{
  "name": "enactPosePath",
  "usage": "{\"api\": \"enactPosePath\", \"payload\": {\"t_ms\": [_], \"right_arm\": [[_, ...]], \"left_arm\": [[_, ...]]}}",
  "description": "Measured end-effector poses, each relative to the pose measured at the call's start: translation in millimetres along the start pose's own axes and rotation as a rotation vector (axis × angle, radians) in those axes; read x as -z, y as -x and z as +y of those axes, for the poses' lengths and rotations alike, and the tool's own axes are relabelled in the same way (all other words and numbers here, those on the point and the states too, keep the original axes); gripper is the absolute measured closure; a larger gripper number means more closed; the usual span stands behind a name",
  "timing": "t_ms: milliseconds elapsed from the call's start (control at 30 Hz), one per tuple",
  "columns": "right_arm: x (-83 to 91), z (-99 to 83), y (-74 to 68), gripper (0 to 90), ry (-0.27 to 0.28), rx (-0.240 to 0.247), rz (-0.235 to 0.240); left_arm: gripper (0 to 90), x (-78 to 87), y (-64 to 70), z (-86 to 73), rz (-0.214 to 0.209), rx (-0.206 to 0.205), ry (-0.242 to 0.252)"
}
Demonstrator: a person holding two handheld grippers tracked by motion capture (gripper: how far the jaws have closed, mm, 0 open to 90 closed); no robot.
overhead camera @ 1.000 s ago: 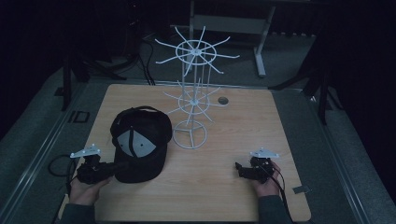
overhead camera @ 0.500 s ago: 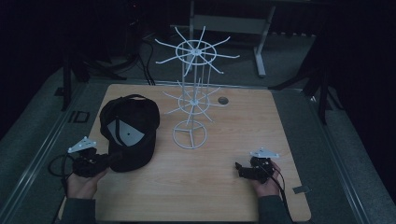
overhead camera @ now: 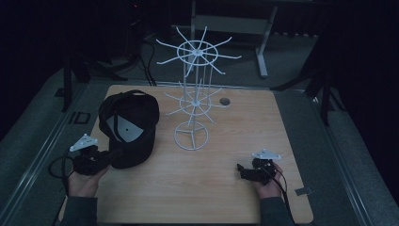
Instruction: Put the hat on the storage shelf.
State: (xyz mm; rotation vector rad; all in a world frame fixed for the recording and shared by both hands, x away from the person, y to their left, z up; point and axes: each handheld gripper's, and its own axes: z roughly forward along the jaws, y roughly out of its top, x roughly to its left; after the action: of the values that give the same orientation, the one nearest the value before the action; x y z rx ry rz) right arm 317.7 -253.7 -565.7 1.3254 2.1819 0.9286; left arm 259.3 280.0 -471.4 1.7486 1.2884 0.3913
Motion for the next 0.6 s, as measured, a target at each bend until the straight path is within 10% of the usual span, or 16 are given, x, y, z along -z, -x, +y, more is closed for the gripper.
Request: {"api": "enactPosePath", "payload": {"t_ms": [600], "right_arm": [[0.0, 0.0, 0.0, 16.1, 0.0, 0.0, 0.0]], "left_arm": [[86.6, 5.3, 7.2, 18.4, 0.068, -0.029, 0.061]]}}
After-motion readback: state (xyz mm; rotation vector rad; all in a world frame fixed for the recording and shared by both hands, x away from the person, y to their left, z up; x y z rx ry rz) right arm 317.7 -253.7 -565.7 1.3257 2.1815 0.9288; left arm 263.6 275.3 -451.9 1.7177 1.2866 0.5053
